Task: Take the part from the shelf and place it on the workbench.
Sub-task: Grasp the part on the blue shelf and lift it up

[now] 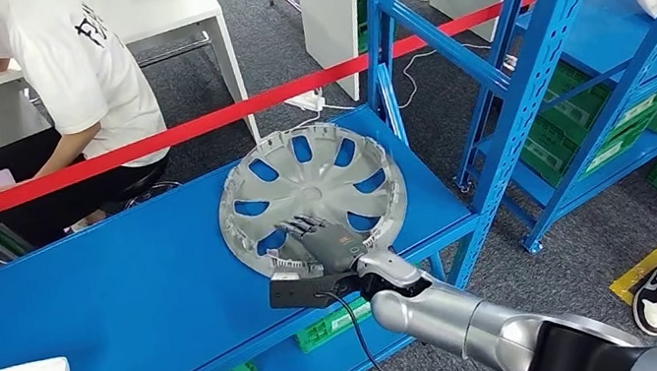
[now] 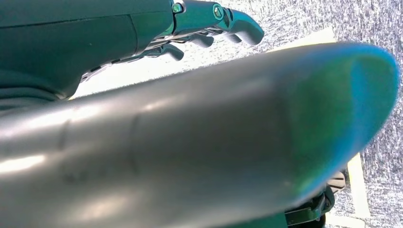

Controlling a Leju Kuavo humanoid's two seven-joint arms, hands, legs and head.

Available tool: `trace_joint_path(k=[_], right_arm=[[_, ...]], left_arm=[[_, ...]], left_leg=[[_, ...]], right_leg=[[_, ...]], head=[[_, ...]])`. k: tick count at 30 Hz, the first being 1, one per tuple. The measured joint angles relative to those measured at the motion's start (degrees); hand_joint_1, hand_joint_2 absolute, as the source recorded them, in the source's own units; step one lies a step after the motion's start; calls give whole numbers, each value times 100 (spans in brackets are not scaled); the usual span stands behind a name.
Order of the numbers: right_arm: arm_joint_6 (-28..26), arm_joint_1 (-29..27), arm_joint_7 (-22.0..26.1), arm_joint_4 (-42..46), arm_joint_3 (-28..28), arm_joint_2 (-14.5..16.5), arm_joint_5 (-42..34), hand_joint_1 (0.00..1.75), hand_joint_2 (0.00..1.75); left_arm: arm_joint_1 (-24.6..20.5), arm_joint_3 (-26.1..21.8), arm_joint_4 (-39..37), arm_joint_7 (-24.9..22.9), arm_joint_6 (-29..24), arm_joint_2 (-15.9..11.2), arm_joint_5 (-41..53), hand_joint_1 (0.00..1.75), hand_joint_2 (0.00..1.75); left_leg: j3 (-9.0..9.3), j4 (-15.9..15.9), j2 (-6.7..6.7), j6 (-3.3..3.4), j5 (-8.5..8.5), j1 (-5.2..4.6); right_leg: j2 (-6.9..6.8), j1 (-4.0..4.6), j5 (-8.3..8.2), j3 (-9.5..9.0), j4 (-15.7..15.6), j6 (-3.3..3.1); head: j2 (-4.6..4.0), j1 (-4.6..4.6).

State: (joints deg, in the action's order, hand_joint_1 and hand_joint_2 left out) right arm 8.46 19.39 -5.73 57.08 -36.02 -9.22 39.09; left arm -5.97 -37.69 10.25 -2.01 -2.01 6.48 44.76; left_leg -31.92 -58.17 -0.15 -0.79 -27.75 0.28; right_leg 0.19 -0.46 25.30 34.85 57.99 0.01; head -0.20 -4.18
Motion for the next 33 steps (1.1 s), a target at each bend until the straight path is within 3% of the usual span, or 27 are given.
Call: trace_joint_path(k=[2, 3, 33], right_arm=[[31, -32, -66, -5, 0, 61, 33, 142, 175], [53, -42, -89, -6, 0, 83, 54, 166, 175], [174, -124, -252, 1, 122, 348, 198, 175, 175]], left_arm=[[0, -1, 0, 2, -19, 1, 1, 0, 0], [1, -1, 0, 0, -27, 1, 1, 0, 0], [-13, -1, 2, -71, -249, 86, 73, 0, 0]], left_leg=[[3, 0, 1, 0, 0, 1], [5, 0, 2, 0, 0, 1], [30, 0, 19, -2, 0, 7]], right_leg=[[2, 1, 2, -2, 0, -2], [3, 2, 2, -3, 0, -3], [10, 6, 2, -22, 1, -5]], head=[[0, 1], [0, 1], [0, 0]])
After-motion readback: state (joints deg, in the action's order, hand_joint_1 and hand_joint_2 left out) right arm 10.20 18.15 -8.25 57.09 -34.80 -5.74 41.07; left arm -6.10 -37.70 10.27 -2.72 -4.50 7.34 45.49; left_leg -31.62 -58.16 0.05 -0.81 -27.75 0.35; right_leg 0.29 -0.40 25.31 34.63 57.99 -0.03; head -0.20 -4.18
